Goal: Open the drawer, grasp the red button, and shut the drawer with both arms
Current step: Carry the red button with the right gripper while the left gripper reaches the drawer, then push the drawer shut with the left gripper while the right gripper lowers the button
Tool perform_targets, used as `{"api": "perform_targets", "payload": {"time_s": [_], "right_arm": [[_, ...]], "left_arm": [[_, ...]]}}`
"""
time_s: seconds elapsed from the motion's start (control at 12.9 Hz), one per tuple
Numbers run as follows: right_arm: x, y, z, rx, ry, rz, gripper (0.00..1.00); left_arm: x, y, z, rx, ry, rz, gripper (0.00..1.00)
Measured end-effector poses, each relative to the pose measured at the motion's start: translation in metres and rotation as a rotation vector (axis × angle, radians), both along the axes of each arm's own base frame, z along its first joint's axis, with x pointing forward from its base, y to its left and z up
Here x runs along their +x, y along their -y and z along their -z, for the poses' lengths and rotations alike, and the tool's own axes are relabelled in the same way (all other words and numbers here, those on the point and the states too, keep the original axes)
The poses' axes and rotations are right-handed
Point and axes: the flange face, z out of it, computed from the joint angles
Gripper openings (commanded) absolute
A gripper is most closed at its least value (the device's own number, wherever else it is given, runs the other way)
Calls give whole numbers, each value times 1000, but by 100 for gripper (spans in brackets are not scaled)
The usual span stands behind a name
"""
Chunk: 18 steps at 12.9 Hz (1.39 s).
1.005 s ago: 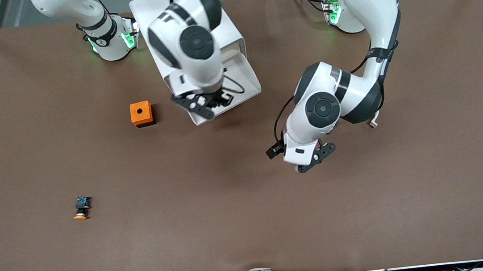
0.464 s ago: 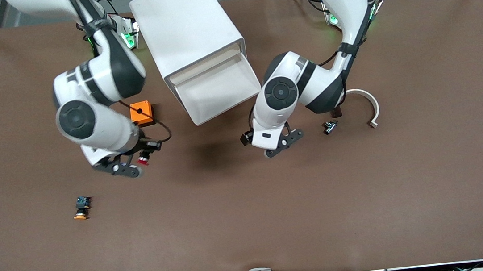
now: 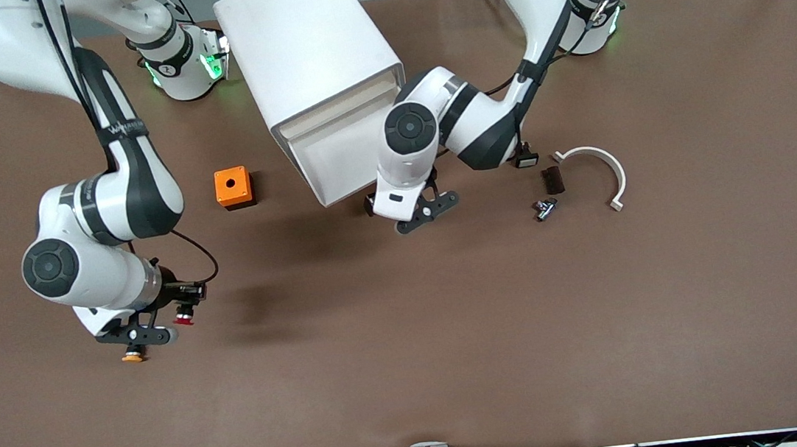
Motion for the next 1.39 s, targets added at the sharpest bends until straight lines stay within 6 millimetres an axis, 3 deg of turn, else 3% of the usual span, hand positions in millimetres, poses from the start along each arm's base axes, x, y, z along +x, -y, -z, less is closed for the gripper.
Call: {"api": "perform_targets", "payload": {"time_s": [0.23,0.7,1.0,1.39], "right_arm": [[8,18,39,-22,11,-28,0],[14,42,84,-31,19,-16,1],[15,46,101,-32,27,-15,1],[16,46,113,-33,40,-21,1]], "left_arm": [[-23,23,1,-9,8,39,100],[-54,49,7,-52,-48,32,100],[-78,66,10,-105,-132,6,100],[-90,66,25,-157,-264,-81,100]]}}
